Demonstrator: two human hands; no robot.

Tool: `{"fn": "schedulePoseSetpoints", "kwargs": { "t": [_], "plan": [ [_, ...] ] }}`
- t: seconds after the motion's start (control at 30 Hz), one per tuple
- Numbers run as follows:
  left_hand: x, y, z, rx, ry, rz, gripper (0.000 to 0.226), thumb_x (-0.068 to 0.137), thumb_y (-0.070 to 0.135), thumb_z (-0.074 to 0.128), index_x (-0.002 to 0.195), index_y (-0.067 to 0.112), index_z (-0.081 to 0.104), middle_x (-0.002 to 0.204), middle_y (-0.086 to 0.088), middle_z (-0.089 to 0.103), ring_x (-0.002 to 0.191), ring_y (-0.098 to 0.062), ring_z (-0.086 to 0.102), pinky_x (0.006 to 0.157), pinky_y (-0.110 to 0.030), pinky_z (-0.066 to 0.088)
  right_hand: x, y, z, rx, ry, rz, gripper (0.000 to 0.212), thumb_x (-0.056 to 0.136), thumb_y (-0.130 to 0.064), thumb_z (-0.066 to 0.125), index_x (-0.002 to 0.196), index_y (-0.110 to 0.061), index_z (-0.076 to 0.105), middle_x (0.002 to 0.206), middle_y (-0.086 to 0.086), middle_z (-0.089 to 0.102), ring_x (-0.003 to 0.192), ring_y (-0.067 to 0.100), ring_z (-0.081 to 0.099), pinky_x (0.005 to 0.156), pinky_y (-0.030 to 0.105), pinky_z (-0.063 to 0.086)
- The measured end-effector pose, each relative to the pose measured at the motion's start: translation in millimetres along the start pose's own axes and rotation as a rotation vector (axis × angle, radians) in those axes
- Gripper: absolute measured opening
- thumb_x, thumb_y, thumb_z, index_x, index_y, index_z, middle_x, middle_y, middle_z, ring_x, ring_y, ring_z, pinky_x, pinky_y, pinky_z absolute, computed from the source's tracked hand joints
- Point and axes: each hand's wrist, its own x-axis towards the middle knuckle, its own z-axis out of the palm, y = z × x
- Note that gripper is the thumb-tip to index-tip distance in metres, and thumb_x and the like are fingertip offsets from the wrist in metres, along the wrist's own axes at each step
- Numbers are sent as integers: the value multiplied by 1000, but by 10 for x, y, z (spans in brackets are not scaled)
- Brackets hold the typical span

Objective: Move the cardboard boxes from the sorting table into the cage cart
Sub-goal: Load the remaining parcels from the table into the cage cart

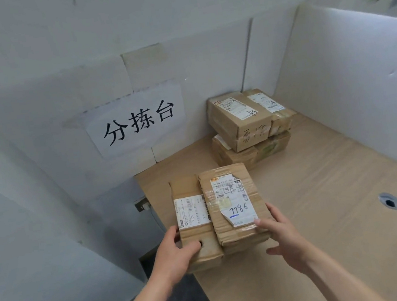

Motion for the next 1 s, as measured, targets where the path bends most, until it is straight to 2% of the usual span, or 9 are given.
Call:
{"fn": "schedulePoseSetpoints", "kwargs": {
  "t": [0.1, 0.2, 0.27, 0.43, 0.53, 0.67, 0.8, 0.93, 1.0],
  "plan": [
    [-95, 139, 46, -38, -1, 31, 47, 86, 19, 74, 125, 36, 55, 121, 11, 64, 100, -12, 68, 74, -39, 62, -127, -74, -91, 31, -15, -62, 66, 65, -40, 70, 128, -51, 54, 115, -14, 72, 115, 16, 61, 90, 51, 43],
    [-229, 252, 72, -62, -2, 45, 48, 87, 18, 73, 128, 36, 55, 124, 9, 63, 99, -14, 70, 73, -42, 64, -260, -107, -178, 74, -32, -132, 65, 67, -38, 69, 130, -48, 55, 120, -11, 71, 114, 17, 61, 88, 47, 46],
    [-326, 310, 84, -85, -4, 53, 50, 87, 18, 74, 130, 35, 54, 126, 7, 63, 101, -15, 69, 73, -42, 64, -353, -125, -214, 106, -44, -178, 64, 68, -33, 68, 130, -42, 56, 117, -6, 73, 105, 18, 63, 86, 44, 46],
    [-589, 465, 104, -85, 19, 111, 59, 87, 18, 75, 136, 36, 45, 128, 11, 57, 101, -13, 66, 60, -27, 58, -537, -146, -264, 155, -41, -260, 65, 64, -28, 71, 127, -22, 56, 114, 11, 73, 88, 16, 67, 74, 35, 49],
    [-722, 536, 89, -83, 28, 145, 62, 88, 19, 75, 137, 38, 41, 127, 13, 55, 101, -13, 64, 57, -23, 55, -649, -193, -257, 164, -35, -300, 76, 50, -39, 75, 123, -21, 57, 107, 7, 74, 82, 12, 66, 73, 36, 46],
    [-868, 585, 9, -111, 56, 176, 64, 87, 20, 76, 138, 38, 40, 125, 14, 55, 102, -14, 64, 62, -27, 59, -768, -262, -207, 177, -63, -341, 68, 55, -42, 74, 120, -29, 59, 110, 5, 73, 90, 19, 63, 77, 41, 43],
    [-1016, 604, -171, -164, 114, 213, 67, 84, 17, 77, 137, 39, 43, 124, 10, 59, 104, -16, 66, 77, -45, 63, -893, -352, -53, 184, -99, -396, 61, 66, -35, 73, 124, -30, 58, 112, 7, 73, 93, 21, 67, 79, 41, 48],
    [-1195, 595, -438, -185, 176, 274, 72, 74, 28, 78, 137, 38, 44, 125, 9, 60, 108, -16, 65, 87, -47, 61, -1023, -451, 203, 208, -120, -453, 59, 69, -27, 71, 126, -26, 56, 112, 10, 73, 92, 21, 68, 78, 42, 51],
    [-1280, 581, -579, -208, 199, 300, 66, 80, 21, 78, 134, 39, 45, 123, 9, 60, 108, -17, 65, 89, -48, 60, -1087, -491, 346, 221, -130, -477, 58, 71, -23, 69, 127, -24, 55, 113, 12, 73, 94, 25, 67, 80, 43, 51]
  ]
}}
